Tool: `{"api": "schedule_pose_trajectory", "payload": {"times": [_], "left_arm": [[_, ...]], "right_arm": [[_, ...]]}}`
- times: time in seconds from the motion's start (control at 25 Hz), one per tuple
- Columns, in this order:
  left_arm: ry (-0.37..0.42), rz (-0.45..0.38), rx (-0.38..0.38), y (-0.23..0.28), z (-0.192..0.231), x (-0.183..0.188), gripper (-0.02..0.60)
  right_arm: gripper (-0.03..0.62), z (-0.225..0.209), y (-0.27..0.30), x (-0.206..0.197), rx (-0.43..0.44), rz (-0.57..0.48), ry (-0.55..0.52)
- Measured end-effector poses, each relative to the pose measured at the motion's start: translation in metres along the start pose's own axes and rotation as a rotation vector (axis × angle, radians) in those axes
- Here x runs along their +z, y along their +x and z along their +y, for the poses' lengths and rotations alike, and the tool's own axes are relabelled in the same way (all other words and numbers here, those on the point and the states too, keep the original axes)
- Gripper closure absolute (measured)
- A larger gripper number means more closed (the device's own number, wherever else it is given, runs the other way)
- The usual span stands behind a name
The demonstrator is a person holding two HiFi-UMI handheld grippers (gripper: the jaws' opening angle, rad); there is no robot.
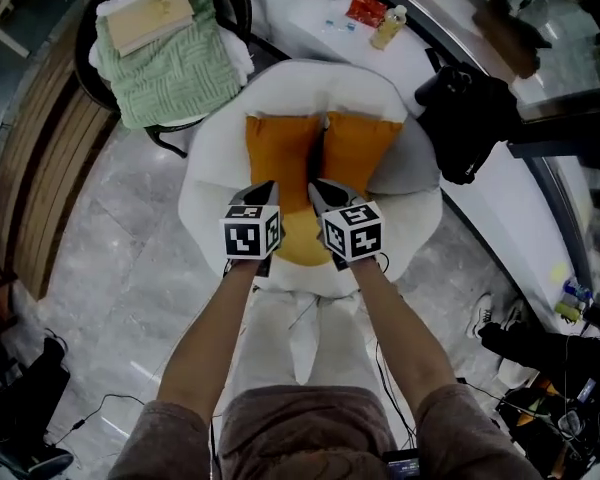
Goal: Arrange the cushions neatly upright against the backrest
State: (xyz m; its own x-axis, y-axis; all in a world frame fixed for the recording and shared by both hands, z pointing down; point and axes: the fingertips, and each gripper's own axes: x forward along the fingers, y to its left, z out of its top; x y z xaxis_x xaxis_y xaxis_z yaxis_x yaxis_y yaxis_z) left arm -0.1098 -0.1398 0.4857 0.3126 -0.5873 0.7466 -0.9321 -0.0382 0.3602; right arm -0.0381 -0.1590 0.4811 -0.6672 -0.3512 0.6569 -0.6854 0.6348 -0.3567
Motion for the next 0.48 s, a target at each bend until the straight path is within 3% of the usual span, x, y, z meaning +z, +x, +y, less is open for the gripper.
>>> {"api": "schedule_pose_trajectory", "payload": {"times": [0.24,0.48], "left_arm": [[0.06,-0.022,-0.113,-0.078,-0.062,0.034,0.577],[0.169,-0.074,-0.194,-0.158,-0.125,0.054,0.577]], "right_arm": [[0.572,0.053,-0.084,0.04,0.117,-0.064,-0.014],[0.572,0.086,-0.178,0.082,0.168,-0.16,-0.043]]}}
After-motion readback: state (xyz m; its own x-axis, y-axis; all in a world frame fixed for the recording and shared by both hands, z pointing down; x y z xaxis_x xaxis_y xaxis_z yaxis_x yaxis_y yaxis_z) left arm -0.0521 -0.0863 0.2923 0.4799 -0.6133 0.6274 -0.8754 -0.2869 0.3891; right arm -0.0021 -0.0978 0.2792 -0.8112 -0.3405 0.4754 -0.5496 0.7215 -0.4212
